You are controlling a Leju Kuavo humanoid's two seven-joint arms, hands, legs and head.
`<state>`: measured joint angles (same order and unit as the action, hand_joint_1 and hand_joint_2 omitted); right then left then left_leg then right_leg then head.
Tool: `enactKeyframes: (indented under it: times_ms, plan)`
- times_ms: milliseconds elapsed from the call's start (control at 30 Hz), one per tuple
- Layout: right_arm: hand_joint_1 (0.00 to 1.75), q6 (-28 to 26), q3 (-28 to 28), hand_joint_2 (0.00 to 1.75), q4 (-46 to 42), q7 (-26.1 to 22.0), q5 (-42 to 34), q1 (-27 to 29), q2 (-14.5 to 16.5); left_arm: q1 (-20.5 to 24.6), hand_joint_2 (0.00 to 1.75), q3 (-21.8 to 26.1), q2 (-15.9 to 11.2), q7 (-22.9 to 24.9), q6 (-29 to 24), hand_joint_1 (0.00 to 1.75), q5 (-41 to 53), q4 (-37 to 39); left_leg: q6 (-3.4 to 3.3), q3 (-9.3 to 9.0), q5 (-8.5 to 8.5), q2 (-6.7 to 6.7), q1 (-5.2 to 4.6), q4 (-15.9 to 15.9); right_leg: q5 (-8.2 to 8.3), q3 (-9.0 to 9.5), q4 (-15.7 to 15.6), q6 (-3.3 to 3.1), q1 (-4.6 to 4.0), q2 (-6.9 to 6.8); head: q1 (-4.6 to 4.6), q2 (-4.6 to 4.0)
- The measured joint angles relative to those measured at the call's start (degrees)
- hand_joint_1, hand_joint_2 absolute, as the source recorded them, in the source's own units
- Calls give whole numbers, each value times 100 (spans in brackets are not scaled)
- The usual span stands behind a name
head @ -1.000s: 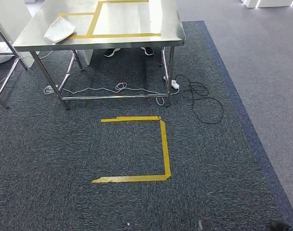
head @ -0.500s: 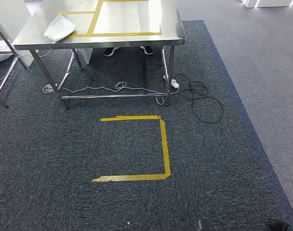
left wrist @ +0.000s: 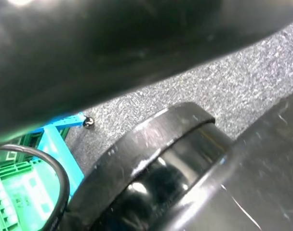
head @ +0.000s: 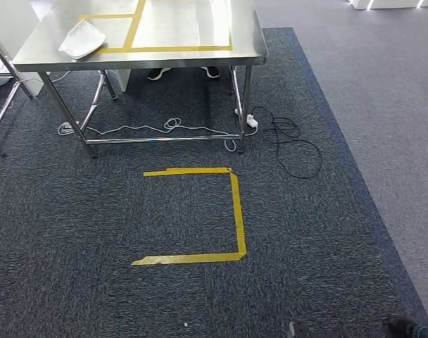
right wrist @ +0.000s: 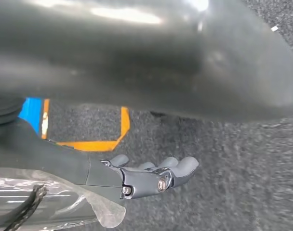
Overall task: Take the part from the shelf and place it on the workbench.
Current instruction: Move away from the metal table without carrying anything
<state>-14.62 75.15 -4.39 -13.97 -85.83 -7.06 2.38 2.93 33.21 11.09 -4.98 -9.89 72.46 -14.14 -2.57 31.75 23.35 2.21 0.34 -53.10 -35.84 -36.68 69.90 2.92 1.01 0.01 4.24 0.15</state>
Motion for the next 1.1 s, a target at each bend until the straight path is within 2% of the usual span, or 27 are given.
enactKeyframes:
  times_ms: [33,67,133,167,200,233,300,367,400,467,500,533,567,600,667,700,733,800,833,867,900,933,967,1000,1033,1067,1100]
  plan:
    - [0,0,-13,0,0,2,0,13,-1,-1,0,2,4,0,10,0,2,0,32,19,9,33,24,-27,45,-36,57,47,37,-9,0,0]
    - [0,0,-25,0,0,3,0,23,-2,-2,0,4,10,0,18,0,4,0,79,42,27,70,59,-72,194,48,-125,100,78,-35,-2,0]
    - [0,1,-43,0,-3,6,0,16,6,2,0,13,8,0,26,0,8,-1,211,104,99,150,125,-230,526,398,-824,211,143,-186,6,1]
    - [0,3,-51,0,-8,7,0,0,15,3,0,23,5,-1,26,0,9,-2,280,134,151,188,143,-330,612,508,-1074,215,154,-252,16,1]
    - [0,4,-57,0,-10,7,0,-15,21,5,0,37,0,-2,24,0,12,-2,339,152,197,218,146,-403,623,544,-1176,171,151,-287,18,1]
    - [0,4,-61,0,-13,7,-1,-25,26,5,0,50,-3,-4,22,0,13,-3,380,151,230,244,141,-437,591,509,-1136,94,134,-268,13,1]
    - [0,0,-69,0,-8,8,-2,-21,14,4,0,67,7,-7,21,0,19,-2,429,119,260,287,161,-444,599,480,-1100,-61,125,-166,-8,0]
    - [0,-2,-83,0,-5,9,-2,-7,10,6,0,80,6,-7,21,0,24,-2,461,158,457,165,186,-623,642,479,-1089,-153,118,-71,-19,0]
    - [0,-1,-92,0,-4,9,-2,-5,10,4,0,87,5,-7,21,0,32,-2,467,254,663,55,186,-889,669,472,-1090,-190,111,-21,-27,0]
    - [0,0,-106,0,-4,10,-2,-6,11,-6,0,98,5,-7,21,0,50,-2,440,554,1129,-111,160,-1688,709,425,-1088,-238,75,100,-32,0]
    - [0,0,-108,0,-4,10,-2,-2,11,-11,0,101,5,-7,21,0,60,-2,410,677,1264,-139,140,-2018,721,405,-1087,-253,50,167,-34,0]
    - [0,0,-110,0,-4,12,-2,4,10,-15,0,102,7,-7,21,0,67,-2,364,719,1282,-152,115,-2162,731,392,-1086,-264,23,241,-33,0]
    - [0,0,-111,0,-4,14,-2,9,10,-16,0,103,8,-7,21,0,73,-2,301,657,1183,-171,83,-2067,739,387,-1086,-270,-5,319,-32,0]
    - [0,-1,-114,0,-4,15,-2,11,10,-16,0,104,8,-7,21,0,80,-2,217,503,997,-234,45,-1761,747,388,-1087,-276,-30,400,-32,0]
    - [0,2,-119,0,-10,16,-2,0,27,-19,0,109,-18,-7,20,0,98,-2,5,143,640,-595,-27,-981,768,375,-1087,-275,-46,551,-14,0]
    - [0,7,-122,0,-11,17,-2,-9,35,-23,0,113,-25,-7,20,0,105,-2,-65,28,539,-755,-53,-715,783,356,-1087,-261,-34,621,-13,0]
    - [0,11,-125,0,-13,20,-2,-13,44,-23,0,116,-29,-7,20,0,109,-1,-107,-19,505,-854,-73,-587,802,330,-1094,-235,-7,692,-13,0]
    - [0,17,-130,0,-10,26,-2,-6,42,-19,0,120,-4,-7,21,0,113,0,-90,-45,464,-751,-86,-490,849,278,-1130,-156,19,837,-38,0]
    - [0,14,-132,0,-8,27,-2,5,38,-10,0,121,-1,-7,20,0,115,0,-64,-72,430,-665,-73,-415,849,245,-1128,-126,13,805,-39,0]
    - [0,9,-134,0,-7,31,-2,9,35,-3,0,122,7,-8,20,0,119,0,-46,-101,389,-578,-54,-326,796,187,-1059,-104,-5,674,-26,0]
    - [0,5,-138,0,-5,35,-2,6,32,1,0,124,15,-9,19,0,122,0,-25,-124,349,-476,-33,-245,674,77,-873,-85,-23,483,-3,0]
    - [0,2,-140,0,-4,39,-2,-4,31,1,0,126,15,-10,19,0,126,0,-16,-134,328,-374,-30,-207,492,-70,-563,-71,-27,261,20,0]
    - [0,2,-143,0,-4,43,-2,-16,31,-6,0,127,21,-11,20,0,128,0,-21,-128,322,-269,-33,-194,298,-242,-191,-44,-25,120,37,0]
    - [0,2,-145,0,-4,44,-2,-23,31,-15,0,128,21,-10,21,0,129,0,-16,-121,322,-156,-37,-196,155,-385,140,-15,-18,52,43,0]
    - [0,2,-146,0,-4,44,-2,-20,30,-21,0,129,21,-10,22,0,131,0,-13,-116,324,-53,-40,-199,106,-439,316,10,-9,22,42,0]
    - [0,2,-147,0,-4,44,-2,-8,27,-24,0,130,23,-9,23,0,133,0,-8,-113,325,39,-41,-202,164,-371,264,30,0,0,43,0]
    - [0,1,-147,0,-4,44,-2,4,21,-23,0,130,25,-9,23,0,137,0,1,-112,327,118,-40,-208,305,-177,-15,42,7,-40,44,0]
